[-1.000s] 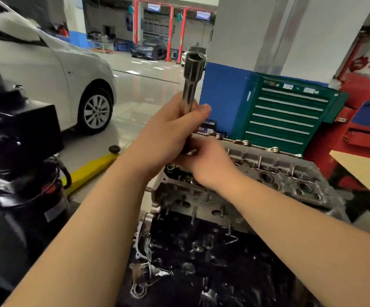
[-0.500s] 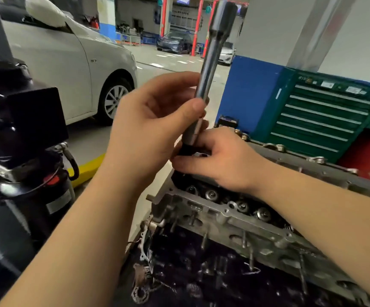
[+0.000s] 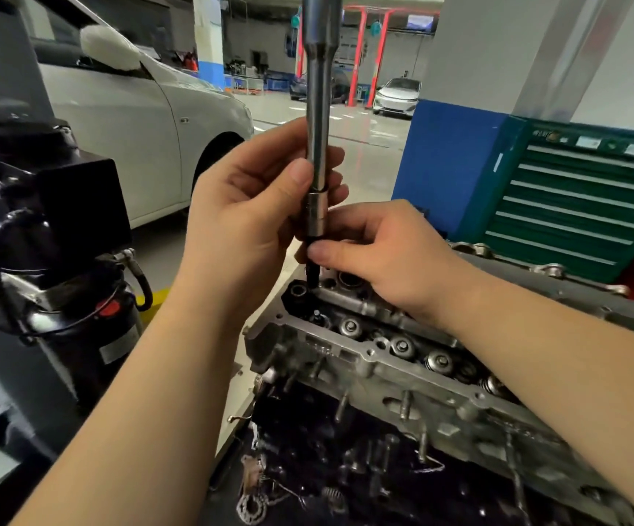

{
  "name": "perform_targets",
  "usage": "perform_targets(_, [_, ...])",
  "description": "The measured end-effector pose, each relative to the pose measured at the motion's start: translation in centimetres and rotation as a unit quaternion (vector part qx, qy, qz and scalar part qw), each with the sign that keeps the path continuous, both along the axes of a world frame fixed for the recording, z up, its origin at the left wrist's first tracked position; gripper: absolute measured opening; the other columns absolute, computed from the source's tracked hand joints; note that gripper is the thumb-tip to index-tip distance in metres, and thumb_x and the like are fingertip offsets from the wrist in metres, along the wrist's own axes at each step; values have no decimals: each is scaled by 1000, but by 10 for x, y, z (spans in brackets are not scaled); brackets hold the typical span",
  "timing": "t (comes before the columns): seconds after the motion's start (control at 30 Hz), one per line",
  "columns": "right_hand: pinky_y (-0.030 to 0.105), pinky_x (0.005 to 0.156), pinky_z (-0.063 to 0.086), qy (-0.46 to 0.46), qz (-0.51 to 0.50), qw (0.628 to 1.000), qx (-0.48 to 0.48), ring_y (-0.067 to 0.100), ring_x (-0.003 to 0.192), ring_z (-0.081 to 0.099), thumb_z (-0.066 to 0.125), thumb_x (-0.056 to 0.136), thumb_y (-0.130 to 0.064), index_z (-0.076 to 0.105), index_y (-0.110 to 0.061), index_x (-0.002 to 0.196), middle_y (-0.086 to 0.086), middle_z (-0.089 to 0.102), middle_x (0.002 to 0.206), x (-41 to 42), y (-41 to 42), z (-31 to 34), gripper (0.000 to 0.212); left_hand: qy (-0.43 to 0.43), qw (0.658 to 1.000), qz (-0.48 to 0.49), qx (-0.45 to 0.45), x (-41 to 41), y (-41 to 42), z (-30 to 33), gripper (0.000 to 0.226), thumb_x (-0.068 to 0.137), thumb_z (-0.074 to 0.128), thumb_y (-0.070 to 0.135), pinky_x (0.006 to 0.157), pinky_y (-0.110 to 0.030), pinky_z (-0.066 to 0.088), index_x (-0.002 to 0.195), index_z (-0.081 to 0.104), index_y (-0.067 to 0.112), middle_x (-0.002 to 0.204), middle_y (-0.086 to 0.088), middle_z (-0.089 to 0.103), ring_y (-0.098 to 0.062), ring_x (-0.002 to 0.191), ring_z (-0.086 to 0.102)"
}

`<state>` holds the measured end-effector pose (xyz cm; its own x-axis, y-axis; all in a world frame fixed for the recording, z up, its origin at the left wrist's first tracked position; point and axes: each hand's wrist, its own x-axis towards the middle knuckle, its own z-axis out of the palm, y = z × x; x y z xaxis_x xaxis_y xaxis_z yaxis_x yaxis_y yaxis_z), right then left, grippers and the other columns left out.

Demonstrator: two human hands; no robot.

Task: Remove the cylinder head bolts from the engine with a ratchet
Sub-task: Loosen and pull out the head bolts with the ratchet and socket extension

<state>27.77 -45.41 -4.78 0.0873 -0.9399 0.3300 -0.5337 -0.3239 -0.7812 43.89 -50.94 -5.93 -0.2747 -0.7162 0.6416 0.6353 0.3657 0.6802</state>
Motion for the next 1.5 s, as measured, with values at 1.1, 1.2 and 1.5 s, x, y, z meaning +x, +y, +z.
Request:
perform_targets(1.1, [13, 70, 46, 64, -34, 997, -11, -7, 75, 69, 88, 81, -33, 74, -43, 80, -23, 75, 82, 12, -5, -3, 17, -45, 997, 48, -25, 13, -2, 9, 24, 84, 80, -1, 78, -48, 63, 103, 71, 12, 86, -1, 72, -23, 78, 67])
perform_targets(1.2, [24, 83, 51, 71, -16, 997, -4, -3, 87, 71, 84, 85, -34, 77, -40, 93, -22, 77, 93, 13, -3, -2, 13, -64, 995, 64, -43, 14, 0, 11, 29, 85, 80, 2, 74, -42, 62, 111, 72, 9, 84, -5, 75, -25, 78, 72])
perform_targets(1.5, [40, 91, 56, 59, -33, 998, -5, 7, 91, 75, 85, 85, -29, 80, -25, 101, -11, 79, 94, 18, 0, 2, 17, -138, 985, 64, -79, 18, 7, 19, 38, 95, 71, 11, 88, -41, 62, 131, 60, 20, 107, -6, 78, -24, 100, 75])
